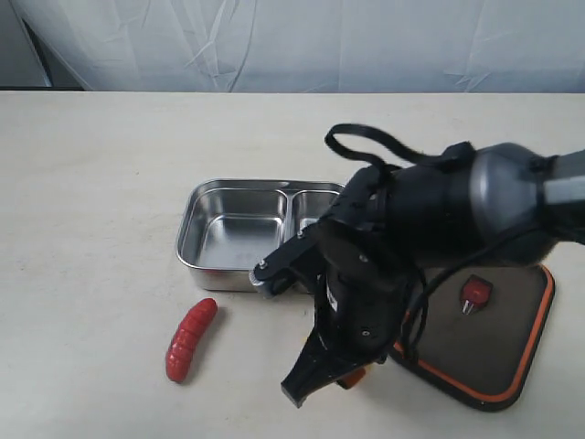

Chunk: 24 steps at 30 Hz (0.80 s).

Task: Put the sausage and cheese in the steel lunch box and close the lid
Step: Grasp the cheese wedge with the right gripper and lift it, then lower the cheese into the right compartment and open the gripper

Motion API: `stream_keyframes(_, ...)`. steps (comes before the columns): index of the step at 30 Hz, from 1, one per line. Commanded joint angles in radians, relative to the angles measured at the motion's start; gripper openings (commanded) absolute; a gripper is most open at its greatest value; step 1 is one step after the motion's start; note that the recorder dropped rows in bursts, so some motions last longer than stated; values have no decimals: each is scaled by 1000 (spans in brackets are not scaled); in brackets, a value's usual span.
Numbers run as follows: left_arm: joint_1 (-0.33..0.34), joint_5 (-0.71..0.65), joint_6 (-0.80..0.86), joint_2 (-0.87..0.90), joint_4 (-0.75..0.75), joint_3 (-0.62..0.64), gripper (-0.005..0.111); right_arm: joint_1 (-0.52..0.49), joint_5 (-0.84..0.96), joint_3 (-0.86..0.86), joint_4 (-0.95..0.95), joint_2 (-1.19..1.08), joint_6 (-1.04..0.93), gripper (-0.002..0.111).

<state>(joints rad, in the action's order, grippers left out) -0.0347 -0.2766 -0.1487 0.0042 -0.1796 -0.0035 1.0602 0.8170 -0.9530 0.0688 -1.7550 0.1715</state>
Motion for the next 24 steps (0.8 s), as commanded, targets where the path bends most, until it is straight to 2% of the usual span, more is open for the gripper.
stream_keyframes(1, -5, 7, 2, -4, 1, 3, 0, 1, -9, 0, -34, 146, -7, 0)
stream_keyframes(5, -5, 7, 2, -4, 1, 3, 0, -14, -109, 0, 21, 260, 36, 0)
stream_keyframes(11, -5, 7, 2, -4, 1, 3, 0, -107, -250, -7, 291, 256, 326, 0)
stream_keyframes(17, -5, 7, 2, -4, 1, 3, 0, -197, -236, -93, 260, 99, 242, 0)
stream_keyframes(24, -5, 7, 2, -4, 1, 3, 0, -200, -210, -200, 190, -56, 164, 0)
